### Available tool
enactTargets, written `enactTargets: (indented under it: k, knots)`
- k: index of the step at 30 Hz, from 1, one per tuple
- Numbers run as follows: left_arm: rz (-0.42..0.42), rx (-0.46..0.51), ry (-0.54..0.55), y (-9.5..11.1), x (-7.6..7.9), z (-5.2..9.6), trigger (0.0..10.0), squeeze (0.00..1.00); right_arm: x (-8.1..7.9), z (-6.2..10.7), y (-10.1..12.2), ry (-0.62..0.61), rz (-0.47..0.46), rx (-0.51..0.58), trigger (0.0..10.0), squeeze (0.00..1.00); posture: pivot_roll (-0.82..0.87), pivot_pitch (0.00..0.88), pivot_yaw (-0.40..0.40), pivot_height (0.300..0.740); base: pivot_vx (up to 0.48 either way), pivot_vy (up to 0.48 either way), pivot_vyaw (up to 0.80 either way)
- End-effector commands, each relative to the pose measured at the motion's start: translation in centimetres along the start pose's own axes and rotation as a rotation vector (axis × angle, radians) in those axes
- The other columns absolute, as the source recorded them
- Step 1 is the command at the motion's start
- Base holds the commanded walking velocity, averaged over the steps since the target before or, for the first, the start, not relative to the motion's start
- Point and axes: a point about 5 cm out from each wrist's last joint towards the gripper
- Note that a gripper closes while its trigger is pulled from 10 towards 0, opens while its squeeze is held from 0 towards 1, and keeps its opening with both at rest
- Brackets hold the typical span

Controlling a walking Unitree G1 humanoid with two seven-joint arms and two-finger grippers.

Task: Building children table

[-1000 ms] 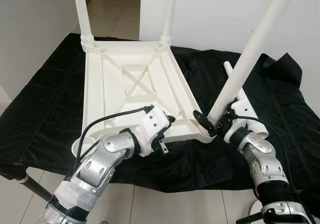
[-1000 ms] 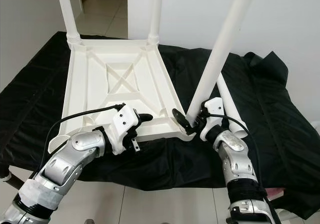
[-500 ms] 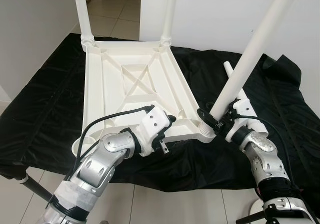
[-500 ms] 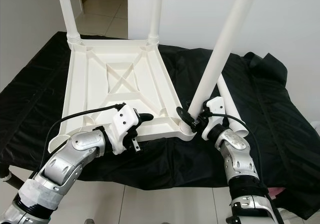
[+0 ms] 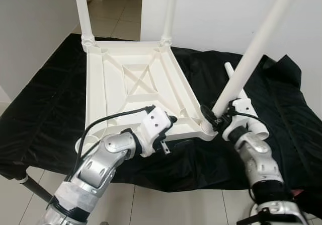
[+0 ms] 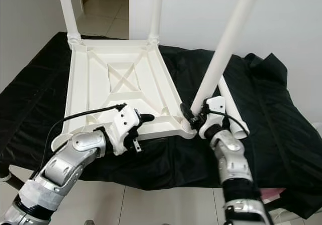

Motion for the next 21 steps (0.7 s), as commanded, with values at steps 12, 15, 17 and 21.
enactTargets:
  k: [12,15,17,21]
  knots:
    - [-0.001,0.005,-0.046,0.2,0.4,-0.6,10.0,0.0,-3.7,1.6,-2.7,-0.451,-0.071,-0.063,10.0,0.0,0.02,0.0,-0.08,0.74,0.0,0.0,0.0]
    - [0.0,0.008,-0.049,0.3,0.4,-0.6,10.0,0.0,-4.7,1.6,-2.7,-0.438,-0.101,-0.059,10.0,0.0,0.02,0.0,-0.078,0.74,0.0,0.0,0.0]
    - [0.002,0.008,-0.052,0.3,0.5,-0.6,10.0,0.0,-4.4,1.6,-2.3,-0.444,-0.115,-0.048,10.0,0.0,0.01,0.0,-0.078,0.74,0.0,0.0,0.0]
    - [0.0,0.006,-0.055,0.2,0.5,-0.6,10.0,0.0,-4.1,1.7,-1.9,-0.454,-0.12,-0.031,10.0,0.0,0.01,0.0,-0.076,0.74,0.0,0.0,0.0]
Point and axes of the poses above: a point about 5 cm out from each wrist's last joint towards the gripper, its own z axis pointing back from the gripper into the wrist, its own y axis along the axis of the wrist's last joint, x = y × z, and after that the axes turned 4 degrees about -z, right-handed
